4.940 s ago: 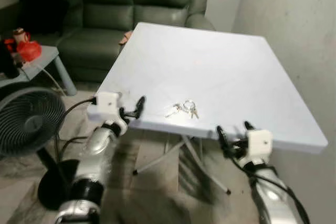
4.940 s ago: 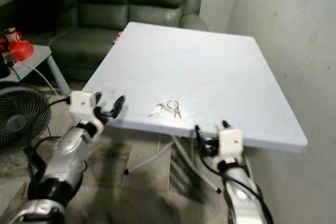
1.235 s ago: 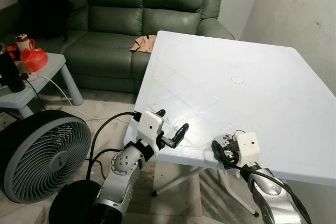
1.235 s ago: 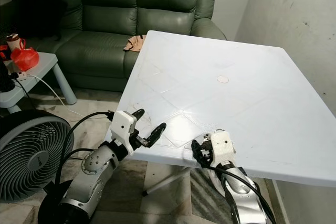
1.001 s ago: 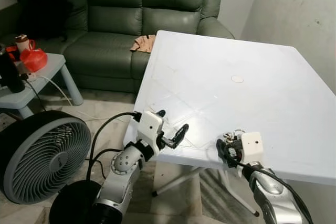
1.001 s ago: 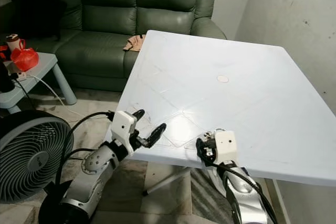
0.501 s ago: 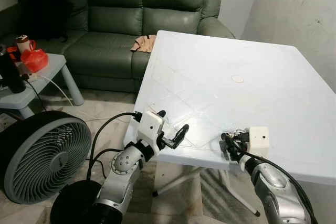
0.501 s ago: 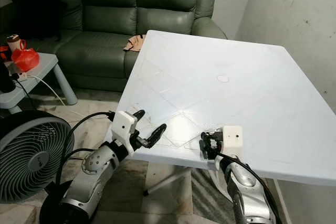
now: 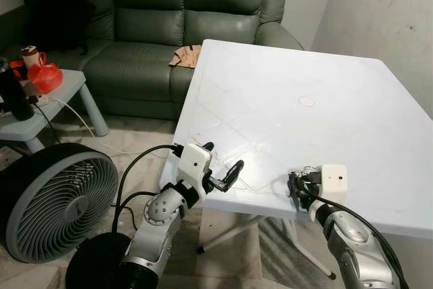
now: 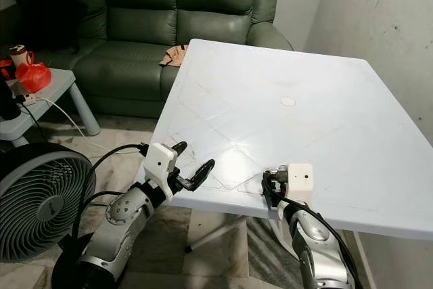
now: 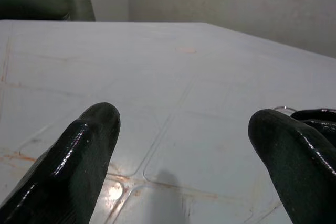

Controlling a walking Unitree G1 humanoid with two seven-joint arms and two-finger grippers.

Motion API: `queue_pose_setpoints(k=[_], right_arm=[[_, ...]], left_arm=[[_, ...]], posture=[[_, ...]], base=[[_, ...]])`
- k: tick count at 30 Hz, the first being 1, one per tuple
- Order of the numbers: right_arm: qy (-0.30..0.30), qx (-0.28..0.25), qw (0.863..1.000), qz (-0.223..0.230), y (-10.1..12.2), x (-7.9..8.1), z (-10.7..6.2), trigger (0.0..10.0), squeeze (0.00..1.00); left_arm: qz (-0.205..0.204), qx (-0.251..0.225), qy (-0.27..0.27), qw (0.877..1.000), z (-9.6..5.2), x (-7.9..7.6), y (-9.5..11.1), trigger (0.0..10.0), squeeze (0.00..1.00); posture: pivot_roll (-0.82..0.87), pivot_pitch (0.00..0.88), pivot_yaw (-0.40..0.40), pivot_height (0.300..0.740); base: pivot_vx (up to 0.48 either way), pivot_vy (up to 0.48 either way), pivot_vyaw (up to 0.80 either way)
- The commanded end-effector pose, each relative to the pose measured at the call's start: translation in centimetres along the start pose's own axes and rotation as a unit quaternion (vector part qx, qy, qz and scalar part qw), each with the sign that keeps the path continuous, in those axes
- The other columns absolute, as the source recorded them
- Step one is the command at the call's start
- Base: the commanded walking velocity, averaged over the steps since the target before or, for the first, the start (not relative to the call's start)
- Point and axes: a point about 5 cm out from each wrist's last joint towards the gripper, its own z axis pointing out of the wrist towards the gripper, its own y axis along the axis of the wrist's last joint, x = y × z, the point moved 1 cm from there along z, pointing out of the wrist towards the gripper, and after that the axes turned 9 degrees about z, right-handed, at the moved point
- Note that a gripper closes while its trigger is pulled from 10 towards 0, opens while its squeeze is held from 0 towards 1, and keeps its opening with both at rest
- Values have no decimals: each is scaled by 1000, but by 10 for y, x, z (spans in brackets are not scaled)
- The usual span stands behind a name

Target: Hang keys on a hook

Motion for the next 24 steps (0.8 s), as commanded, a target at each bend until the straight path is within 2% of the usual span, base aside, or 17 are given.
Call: queue_pose_setpoints(k=[1,24], right_arm=[[-6,-2,1000,4,4,-1,1,0,0],[-4,-18,1000,9,11,-1,2,0,0]], left_arm=[[13,-8,-3,1000,4,-1,7,10000,0],[16,-9,12,1000,4,4,10,10000,0]], posture=[[27,0,-42,740],[36,0,-46,740]], base=[[0,0,0],[0,0,0]])
